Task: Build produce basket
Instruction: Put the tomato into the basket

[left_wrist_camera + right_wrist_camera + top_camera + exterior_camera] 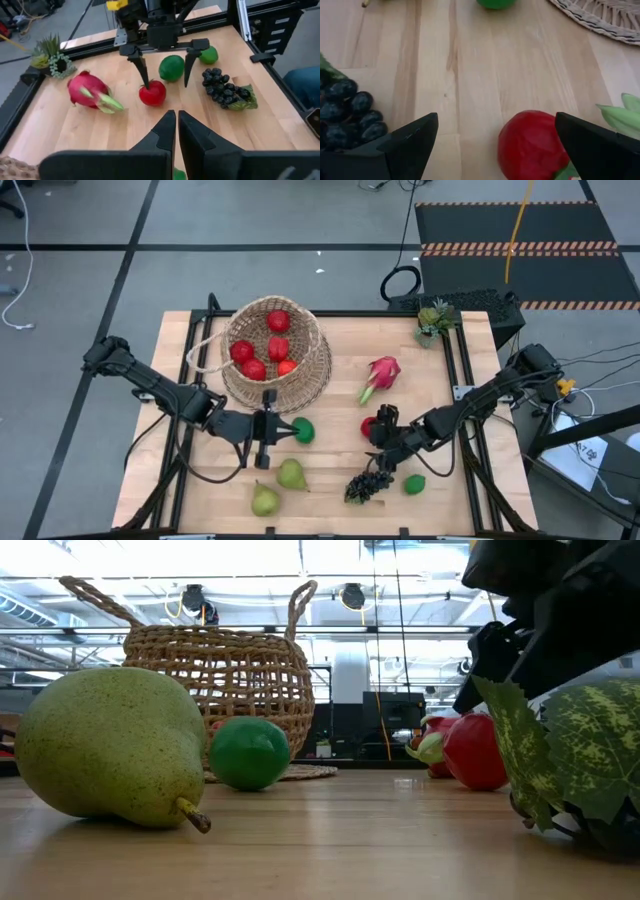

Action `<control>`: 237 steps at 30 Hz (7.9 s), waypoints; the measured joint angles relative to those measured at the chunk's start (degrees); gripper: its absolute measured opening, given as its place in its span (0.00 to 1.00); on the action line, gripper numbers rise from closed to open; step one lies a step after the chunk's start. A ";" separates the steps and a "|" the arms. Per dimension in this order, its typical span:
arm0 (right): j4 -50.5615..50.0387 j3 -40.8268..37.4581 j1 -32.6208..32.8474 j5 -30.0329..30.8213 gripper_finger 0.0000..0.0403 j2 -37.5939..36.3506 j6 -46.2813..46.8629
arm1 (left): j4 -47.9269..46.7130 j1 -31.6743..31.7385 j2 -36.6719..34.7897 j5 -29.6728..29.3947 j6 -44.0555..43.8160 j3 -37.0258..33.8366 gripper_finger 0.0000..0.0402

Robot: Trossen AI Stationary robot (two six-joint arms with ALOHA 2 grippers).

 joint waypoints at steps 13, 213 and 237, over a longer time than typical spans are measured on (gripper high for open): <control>-2.15 -0.04 -6.02 -3.78 0.99 0.00 -4.85 | 3.30 0.20 -0.02 -0.60 8.09 0.00 0.06; 56.12 -5.09 -11.33 -11.80 0.80 -8.11 -46.40 | 4.17 3.85 -0.11 -0.47 6.24 -0.02 0.06; 56.17 -5.09 -11.33 -11.82 0.80 -8.11 -16.19 | 4.01 3.83 -0.11 -0.72 5.19 -0.02 0.06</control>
